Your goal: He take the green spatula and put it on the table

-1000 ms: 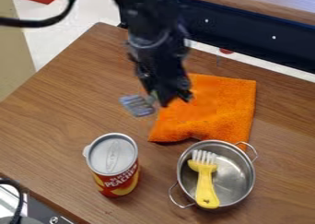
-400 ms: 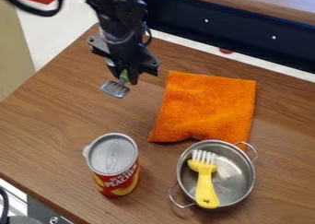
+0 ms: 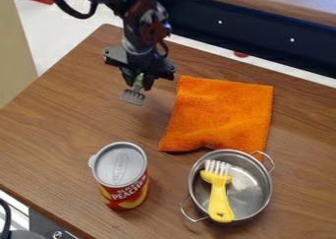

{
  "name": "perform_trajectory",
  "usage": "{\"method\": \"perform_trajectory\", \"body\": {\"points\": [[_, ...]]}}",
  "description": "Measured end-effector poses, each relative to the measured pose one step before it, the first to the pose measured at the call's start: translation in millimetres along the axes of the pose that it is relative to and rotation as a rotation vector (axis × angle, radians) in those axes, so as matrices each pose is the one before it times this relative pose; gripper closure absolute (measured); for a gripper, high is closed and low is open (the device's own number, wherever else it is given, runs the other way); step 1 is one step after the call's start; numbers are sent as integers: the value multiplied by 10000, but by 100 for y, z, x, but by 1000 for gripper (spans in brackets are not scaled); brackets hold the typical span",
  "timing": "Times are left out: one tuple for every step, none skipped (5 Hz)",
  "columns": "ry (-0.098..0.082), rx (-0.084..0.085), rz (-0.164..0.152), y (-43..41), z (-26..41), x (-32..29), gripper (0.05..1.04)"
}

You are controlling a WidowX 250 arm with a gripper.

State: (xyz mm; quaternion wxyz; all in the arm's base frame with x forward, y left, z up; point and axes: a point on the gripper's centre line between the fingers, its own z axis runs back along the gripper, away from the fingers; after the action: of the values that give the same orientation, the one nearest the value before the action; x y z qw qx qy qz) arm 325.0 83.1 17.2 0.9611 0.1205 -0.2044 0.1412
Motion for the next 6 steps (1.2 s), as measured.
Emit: {"method": "perform_trajectory", "body": {"points": [[172,-213,503,187,-1273,-497,788],[253,12,377,539,-1523,-99,788],[-738,204,171,360,-411,364,788],[523,-540,-976,-92,-19,-125,731],[851,-419,-111,209,395,330,455],[393,-214,-55,130,133,-236,195]]}}
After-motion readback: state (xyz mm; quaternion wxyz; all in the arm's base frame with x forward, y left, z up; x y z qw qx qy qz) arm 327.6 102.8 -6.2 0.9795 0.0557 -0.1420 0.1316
